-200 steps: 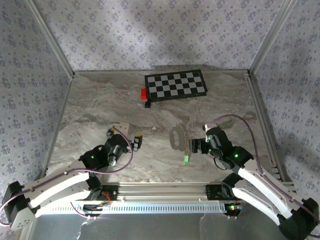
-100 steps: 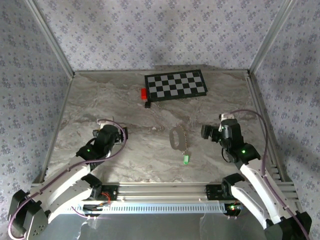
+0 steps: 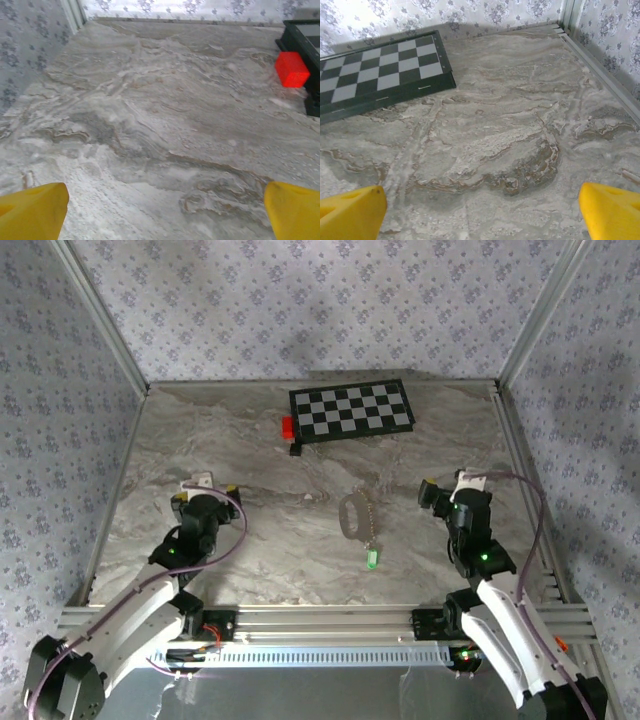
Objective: Put the keys on the keyring
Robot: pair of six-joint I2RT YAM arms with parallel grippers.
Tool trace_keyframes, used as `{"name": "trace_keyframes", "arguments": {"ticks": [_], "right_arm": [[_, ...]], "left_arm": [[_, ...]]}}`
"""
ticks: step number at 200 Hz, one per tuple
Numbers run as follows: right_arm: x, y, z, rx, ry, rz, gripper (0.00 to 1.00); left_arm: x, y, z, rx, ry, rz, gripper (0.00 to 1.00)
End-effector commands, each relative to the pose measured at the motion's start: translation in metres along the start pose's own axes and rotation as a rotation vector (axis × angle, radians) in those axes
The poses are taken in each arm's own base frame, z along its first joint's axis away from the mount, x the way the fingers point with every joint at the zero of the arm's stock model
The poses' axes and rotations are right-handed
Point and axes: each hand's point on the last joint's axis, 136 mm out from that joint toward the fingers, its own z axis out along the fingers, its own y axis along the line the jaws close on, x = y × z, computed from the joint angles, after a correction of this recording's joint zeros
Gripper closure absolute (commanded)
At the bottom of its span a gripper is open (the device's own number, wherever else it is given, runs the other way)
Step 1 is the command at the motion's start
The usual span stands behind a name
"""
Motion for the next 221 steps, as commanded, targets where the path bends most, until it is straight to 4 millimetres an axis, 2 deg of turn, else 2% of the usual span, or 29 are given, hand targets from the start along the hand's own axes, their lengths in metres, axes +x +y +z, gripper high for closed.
{"name": "trace_keyframes", "arguments": {"ticks": [1,23,55,80,120,155,221], "right_arm": [[-0.016,-0.002,0.002,0.004,-0.111,-0.04,0.0],[-0.01,0.0,0.008,-0.011,-0.136,-0.115,0.0],[-0.003,-0.003,0.016,0.003,-0.148,-0.121,0.0],[0.001,-0.005,0.025,0.023,-0.138,-0.137,0.0],[0.017,-0.005,0.049,0.043,-0.087,-0.155,0.0],[0.029,-0.004,0.062,0.049,-0.079,-0.157,0.01],[0.026,0.003,0.084,0.045,-0.066,-0.2,0.0]], "left_arm": [[-0.022,0.01,-0.001,-0.036,-0.085,0.01,0.01],[-0.025,0.019,0.0,-0.079,-0.097,0.036,0.01],[-0.026,0.033,0.007,-0.138,-0.117,0.083,0.01],[-0.012,0.048,0.022,-0.193,-0.092,0.091,0.01],[0.007,0.06,0.041,-0.219,-0.06,0.044,0.0],[0.005,0.067,0.047,-0.244,-0.057,0.035,0.01],[0.001,0.083,0.061,-0.299,-0.069,-0.017,0.0]]}}
